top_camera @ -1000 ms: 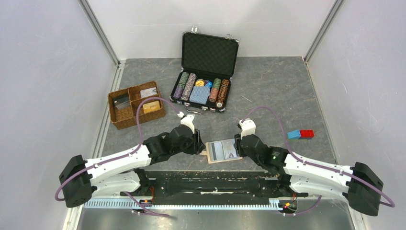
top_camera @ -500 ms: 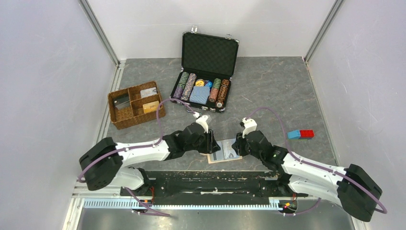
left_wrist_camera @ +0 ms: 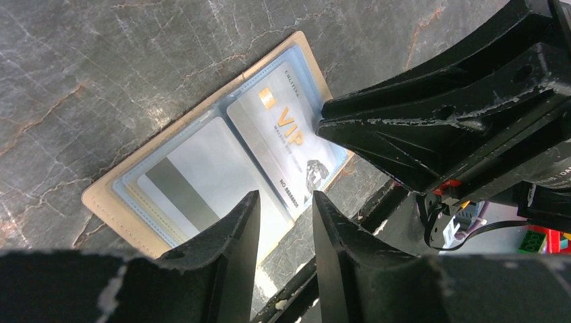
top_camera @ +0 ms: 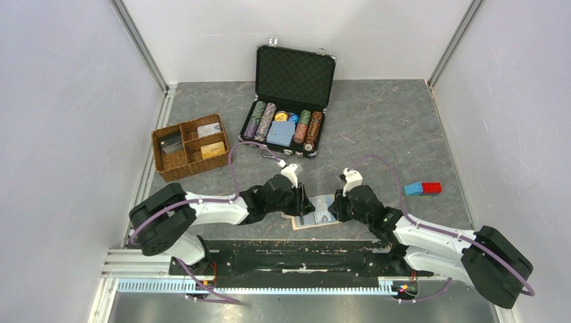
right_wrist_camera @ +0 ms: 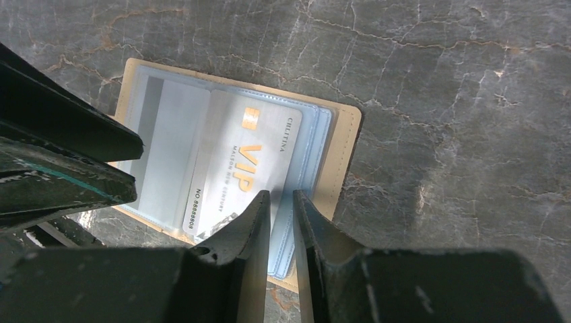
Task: Take the credit cards out of the card holder
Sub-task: Remove the credit card from the card holder.
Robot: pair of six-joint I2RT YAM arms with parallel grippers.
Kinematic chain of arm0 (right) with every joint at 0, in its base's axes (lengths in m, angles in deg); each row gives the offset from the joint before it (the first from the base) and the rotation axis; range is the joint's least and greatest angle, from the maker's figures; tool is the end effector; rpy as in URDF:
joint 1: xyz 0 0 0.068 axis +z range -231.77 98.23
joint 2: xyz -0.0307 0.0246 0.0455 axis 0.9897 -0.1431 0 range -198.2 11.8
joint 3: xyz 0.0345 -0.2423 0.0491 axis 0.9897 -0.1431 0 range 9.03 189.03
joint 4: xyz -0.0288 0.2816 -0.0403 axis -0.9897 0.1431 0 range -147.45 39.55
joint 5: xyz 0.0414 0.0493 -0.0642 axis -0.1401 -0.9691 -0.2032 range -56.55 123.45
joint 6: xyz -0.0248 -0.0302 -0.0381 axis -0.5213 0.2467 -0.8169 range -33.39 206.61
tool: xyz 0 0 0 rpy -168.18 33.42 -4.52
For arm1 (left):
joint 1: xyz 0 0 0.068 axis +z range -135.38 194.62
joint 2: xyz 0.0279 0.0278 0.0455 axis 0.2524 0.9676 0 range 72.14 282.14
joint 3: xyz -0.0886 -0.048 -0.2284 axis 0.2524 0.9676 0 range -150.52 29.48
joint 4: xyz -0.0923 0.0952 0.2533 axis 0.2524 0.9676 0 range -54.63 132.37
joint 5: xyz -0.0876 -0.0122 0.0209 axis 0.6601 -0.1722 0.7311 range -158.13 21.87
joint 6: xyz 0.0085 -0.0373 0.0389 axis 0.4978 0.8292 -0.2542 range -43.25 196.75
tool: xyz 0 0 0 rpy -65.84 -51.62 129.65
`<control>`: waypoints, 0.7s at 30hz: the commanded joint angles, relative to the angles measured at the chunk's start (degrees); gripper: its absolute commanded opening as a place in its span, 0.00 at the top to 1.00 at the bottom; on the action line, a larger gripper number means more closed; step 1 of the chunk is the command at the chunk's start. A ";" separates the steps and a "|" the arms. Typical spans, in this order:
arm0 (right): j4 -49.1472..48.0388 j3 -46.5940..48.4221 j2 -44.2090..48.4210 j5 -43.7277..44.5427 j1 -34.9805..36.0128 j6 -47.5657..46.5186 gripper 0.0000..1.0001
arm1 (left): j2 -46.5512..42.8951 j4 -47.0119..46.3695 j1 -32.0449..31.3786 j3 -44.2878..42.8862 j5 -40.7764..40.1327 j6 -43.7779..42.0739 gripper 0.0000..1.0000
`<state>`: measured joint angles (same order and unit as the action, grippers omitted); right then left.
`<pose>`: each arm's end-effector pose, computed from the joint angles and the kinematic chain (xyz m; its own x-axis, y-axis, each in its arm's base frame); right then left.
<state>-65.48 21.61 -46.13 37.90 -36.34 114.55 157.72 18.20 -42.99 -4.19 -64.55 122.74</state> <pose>0.1519 0.1502 0.0993 -0.6883 -0.0332 -0.7246 -0.3900 0.8592 0.3311 0.1624 -0.2601 0.1135 -0.8380 -0.0191 -0.5453 0.3849 0.6876 -0.6157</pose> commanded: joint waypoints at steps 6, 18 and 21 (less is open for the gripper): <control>-0.11 -1.64 1.36 -0.84 -0.59 1.05 0.83 | 3.33 -7.57 0.12 1.34 -0.32 1.42 0.60; 4.62 2.60 5.01 -1.72 -0.69 0.71 0.81 | 4.59 -8.80 0.12 2.16 -0.38 1.64 0.60; 5.46 3.63 6.16 -1.94 -0.69 0.79 0.79 | 4.82 -8.84 0.15 2.04 -0.46 1.55 0.60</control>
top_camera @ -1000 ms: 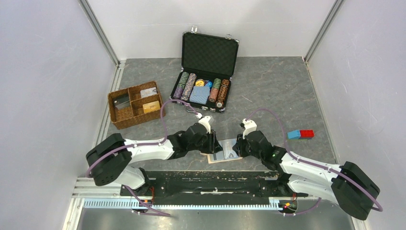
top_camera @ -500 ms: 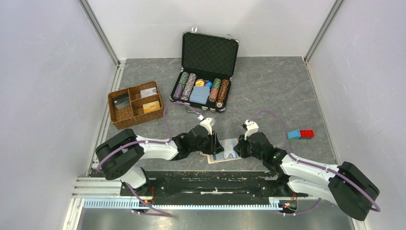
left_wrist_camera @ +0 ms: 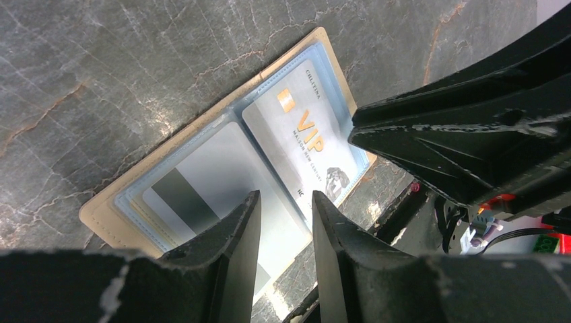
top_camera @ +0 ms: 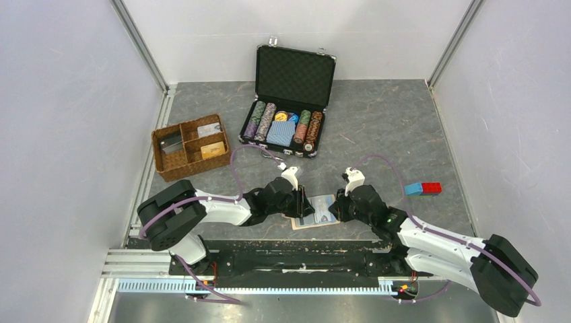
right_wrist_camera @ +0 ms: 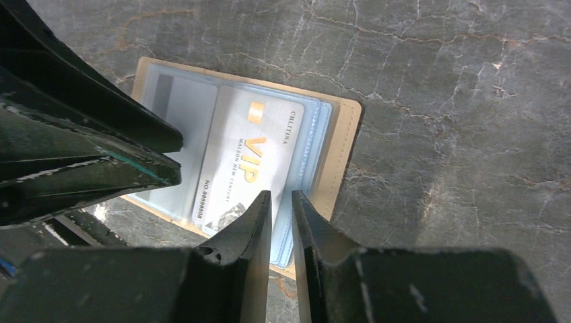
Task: Take the credit cards out of the card holder
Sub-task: Remove the credit card from the card holder.
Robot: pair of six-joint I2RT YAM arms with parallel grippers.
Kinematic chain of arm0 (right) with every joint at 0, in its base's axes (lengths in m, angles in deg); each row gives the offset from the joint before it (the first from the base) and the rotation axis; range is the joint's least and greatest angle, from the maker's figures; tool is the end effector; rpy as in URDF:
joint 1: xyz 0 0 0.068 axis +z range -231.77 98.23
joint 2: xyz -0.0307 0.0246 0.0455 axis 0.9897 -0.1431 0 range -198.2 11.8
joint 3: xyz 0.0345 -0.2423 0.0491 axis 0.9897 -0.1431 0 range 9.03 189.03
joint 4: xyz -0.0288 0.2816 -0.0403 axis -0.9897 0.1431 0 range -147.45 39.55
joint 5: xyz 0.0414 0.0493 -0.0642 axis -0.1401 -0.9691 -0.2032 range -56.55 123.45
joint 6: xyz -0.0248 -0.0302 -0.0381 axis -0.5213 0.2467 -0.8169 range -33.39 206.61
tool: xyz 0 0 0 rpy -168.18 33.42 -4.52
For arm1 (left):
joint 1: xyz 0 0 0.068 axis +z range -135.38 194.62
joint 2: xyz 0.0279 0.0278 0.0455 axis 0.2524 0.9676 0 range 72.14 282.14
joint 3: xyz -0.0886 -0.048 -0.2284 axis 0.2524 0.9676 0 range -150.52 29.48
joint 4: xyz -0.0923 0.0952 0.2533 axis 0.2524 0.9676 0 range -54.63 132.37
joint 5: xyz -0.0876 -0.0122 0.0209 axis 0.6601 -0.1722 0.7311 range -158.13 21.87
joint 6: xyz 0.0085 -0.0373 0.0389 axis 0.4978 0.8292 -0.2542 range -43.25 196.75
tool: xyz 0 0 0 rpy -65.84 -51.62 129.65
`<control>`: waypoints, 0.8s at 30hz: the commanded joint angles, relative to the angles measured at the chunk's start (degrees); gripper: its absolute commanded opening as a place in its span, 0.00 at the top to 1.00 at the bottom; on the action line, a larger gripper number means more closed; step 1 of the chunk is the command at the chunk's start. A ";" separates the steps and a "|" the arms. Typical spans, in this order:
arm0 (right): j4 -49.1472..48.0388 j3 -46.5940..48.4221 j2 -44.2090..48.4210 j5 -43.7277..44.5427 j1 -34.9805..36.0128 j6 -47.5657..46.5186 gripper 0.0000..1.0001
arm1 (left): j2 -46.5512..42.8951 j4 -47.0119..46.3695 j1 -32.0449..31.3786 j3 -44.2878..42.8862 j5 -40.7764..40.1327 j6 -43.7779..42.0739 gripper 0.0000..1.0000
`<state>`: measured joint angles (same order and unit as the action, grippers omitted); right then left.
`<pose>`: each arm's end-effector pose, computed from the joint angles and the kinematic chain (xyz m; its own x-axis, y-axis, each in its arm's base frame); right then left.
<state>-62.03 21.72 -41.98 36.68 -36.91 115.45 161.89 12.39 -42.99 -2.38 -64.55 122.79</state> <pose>0.1508 0.1472 0.1085 -0.6936 -0.0109 -0.7203 -0.3855 0.8503 0.3584 0.1612 -0.2582 0.0926 -0.8392 -0.0184 -0.5435 0.3832 0.6891 -0.6150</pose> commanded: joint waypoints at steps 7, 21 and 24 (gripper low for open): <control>1.36 4.48 0.40 -1.04 -0.05 -0.32 0.79 | 1.12 -3.13 0.14 -0.11 0.12 1.60 0.60; -4.71 0.67 -5.28 -3.10 -0.12 1.42 0.82 | 1.46 -3.28 0.17 0.13 0.12 1.78 0.60; -4.67 -0.25 -5.48 -3.05 -0.13 2.09 0.83 | 1.77 -3.61 0.12 0.30 0.35 1.85 0.60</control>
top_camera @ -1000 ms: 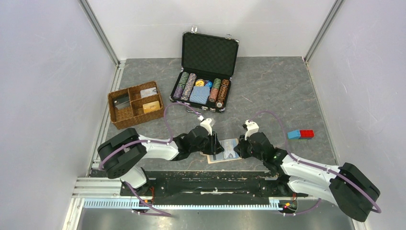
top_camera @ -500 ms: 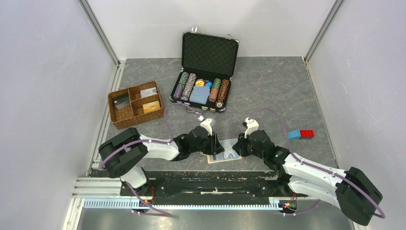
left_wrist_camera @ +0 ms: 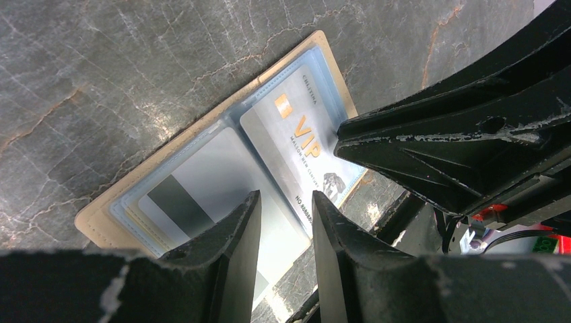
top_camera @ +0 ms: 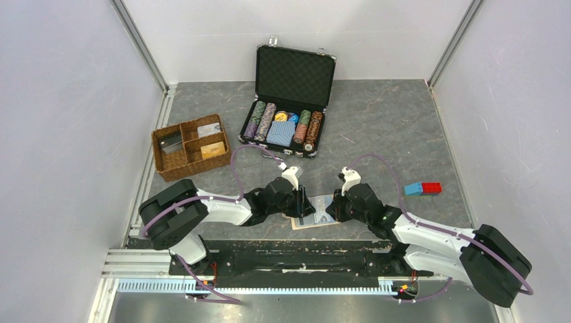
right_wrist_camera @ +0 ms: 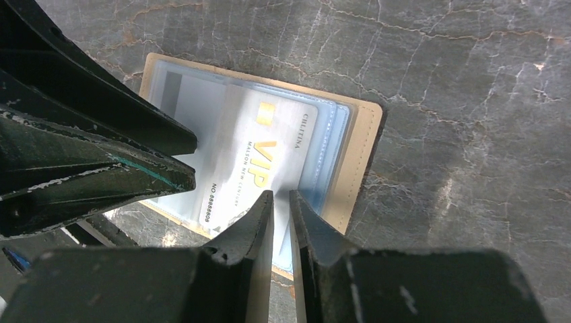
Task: Take the credit cards out of the card holder
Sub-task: Remove the credit card from the card holder.
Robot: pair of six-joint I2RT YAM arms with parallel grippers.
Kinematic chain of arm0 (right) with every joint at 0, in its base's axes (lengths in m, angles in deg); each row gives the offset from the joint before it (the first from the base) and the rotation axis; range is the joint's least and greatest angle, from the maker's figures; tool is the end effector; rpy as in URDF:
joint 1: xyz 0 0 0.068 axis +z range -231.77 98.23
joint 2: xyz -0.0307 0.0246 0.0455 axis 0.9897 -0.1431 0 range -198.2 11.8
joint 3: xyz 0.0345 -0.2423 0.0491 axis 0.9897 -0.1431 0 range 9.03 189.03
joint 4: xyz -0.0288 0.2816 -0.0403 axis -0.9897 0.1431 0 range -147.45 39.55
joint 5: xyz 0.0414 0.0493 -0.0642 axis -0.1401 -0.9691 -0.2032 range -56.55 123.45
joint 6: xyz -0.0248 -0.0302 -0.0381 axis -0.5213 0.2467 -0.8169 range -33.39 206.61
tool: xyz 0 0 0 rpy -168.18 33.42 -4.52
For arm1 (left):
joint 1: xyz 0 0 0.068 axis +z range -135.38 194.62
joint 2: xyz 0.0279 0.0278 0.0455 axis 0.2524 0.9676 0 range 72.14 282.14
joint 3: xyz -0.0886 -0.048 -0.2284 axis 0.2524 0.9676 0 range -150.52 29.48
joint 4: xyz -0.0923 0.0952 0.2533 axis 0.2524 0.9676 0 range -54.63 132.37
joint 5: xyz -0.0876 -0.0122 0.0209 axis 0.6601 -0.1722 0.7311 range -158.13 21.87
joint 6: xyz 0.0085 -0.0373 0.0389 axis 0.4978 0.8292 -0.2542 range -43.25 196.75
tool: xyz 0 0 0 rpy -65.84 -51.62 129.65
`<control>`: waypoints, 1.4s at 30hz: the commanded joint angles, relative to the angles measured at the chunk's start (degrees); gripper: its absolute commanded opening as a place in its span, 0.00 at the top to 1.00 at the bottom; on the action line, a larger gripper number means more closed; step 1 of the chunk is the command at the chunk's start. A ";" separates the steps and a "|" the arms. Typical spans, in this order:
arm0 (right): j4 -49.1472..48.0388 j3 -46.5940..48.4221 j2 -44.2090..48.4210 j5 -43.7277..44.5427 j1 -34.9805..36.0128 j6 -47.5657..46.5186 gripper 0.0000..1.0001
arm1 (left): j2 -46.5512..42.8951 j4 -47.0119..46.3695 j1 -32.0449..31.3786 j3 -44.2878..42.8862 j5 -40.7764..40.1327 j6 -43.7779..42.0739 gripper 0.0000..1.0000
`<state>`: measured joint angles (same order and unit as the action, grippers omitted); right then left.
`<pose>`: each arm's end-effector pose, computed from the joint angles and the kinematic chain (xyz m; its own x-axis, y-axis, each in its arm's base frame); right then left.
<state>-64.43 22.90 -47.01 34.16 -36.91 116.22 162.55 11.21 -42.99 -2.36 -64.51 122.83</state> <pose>0.1542 0.1528 0.1019 -0.7241 -0.0237 -0.6893 -0.3919 0.8365 0.3830 0.1617 -0.2590 0.0911 -0.8371 -0.0225 -0.5465 0.3857 0.6842 -0.6190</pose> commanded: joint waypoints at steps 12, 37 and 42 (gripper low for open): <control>-3.68 -3.74 -1.29 -1.94 -0.21 2.56 0.84 | 1.95 -3.80 0.12 0.22 1.17 2.08 0.60; -3.72 -4.84 -1.02 -1.81 -0.48 2.91 0.84 | 4.79 -15.34 0.12 2.15 6.59 9.66 0.89; -3.39 -5.20 -0.94 -1.24 -0.96 2.79 0.84 | 3.04 -14.96 0.42 3.23 5.77 11.83 0.98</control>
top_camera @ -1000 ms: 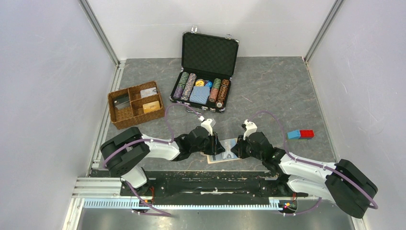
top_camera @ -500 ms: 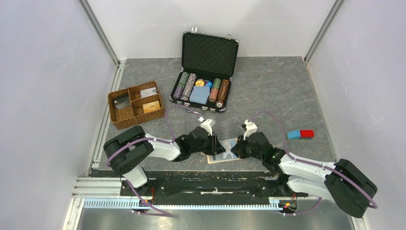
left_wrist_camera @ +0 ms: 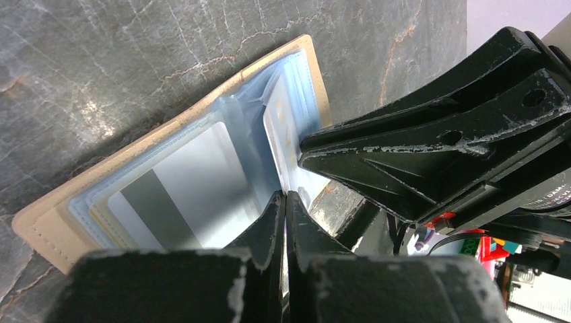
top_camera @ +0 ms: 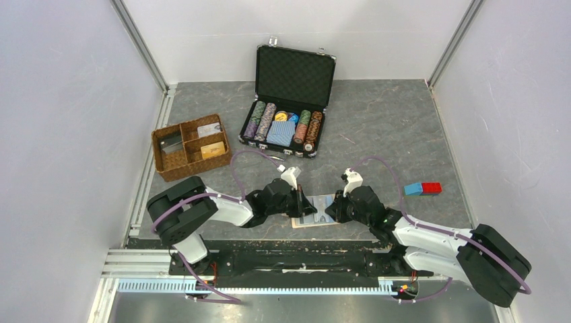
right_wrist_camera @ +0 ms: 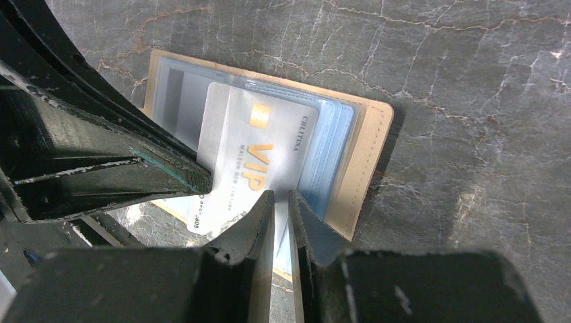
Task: Take the credit cards out of the card holder
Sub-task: Remove the credit card from the card holder.
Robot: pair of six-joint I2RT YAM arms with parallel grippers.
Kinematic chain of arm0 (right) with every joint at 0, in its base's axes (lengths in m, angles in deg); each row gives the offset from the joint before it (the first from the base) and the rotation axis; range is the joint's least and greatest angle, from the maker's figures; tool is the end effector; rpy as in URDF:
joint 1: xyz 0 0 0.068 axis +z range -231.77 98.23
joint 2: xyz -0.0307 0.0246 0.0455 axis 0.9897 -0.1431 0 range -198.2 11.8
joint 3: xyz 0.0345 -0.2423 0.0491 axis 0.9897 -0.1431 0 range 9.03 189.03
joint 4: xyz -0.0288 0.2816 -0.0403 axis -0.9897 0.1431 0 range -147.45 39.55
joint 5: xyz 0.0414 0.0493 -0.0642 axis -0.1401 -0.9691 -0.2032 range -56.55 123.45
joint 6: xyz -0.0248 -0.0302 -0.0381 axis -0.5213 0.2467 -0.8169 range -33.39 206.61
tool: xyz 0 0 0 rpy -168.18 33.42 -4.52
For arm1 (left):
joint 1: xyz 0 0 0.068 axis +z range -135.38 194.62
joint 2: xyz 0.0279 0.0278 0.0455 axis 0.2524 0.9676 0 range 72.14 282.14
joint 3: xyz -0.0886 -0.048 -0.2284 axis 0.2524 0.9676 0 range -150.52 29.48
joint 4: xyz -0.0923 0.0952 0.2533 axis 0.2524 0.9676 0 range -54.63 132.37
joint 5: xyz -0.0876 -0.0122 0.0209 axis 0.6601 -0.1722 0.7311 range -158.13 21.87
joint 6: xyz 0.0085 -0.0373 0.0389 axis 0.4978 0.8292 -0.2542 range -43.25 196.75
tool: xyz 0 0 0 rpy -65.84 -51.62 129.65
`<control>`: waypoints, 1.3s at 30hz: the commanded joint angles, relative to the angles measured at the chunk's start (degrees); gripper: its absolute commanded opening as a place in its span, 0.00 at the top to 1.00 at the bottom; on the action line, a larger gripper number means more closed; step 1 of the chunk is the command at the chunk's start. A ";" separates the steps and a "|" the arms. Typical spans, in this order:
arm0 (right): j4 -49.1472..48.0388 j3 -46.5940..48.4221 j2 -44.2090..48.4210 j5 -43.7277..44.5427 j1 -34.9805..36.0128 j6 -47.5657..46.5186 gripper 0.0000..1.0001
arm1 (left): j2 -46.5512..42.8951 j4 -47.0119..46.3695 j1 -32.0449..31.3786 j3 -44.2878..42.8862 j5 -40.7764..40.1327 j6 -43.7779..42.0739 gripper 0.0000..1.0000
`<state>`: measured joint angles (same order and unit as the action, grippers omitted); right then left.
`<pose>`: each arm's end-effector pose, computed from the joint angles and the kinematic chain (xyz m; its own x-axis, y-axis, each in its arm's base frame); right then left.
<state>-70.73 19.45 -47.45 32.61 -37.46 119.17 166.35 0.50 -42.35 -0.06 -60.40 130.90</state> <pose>0.1505 0.1477 0.0910 -0.7311 0.0382 -0.6812 -0.3721 0.8145 0.4451 0.1613 -0.2570 0.0788 -0.8836 -0.1146 -0.4540 0.3041 0.5969 -0.7425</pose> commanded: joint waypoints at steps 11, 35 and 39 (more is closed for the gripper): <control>3.57 -2.11 0.43 0.49 -1.24 -0.57 0.84 | -11.28 10.76 0.32 3.34 -7.50 3.25 0.98; -3.11 2.64 20.18 -11.52 -1.81 -0.92 0.49 | -47.01 21.98 0.50 8.95 -13.39 -0.44 0.98; -10.25 1.67 20.11 -18.29 -1.77 3.17 0.45 | -48.72 16.24 0.46 10.21 -9.26 0.36 0.98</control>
<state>-71.84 20.32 -27.16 22.47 -39.03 118.53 119.36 24.78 -42.00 8.85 -73.82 132.93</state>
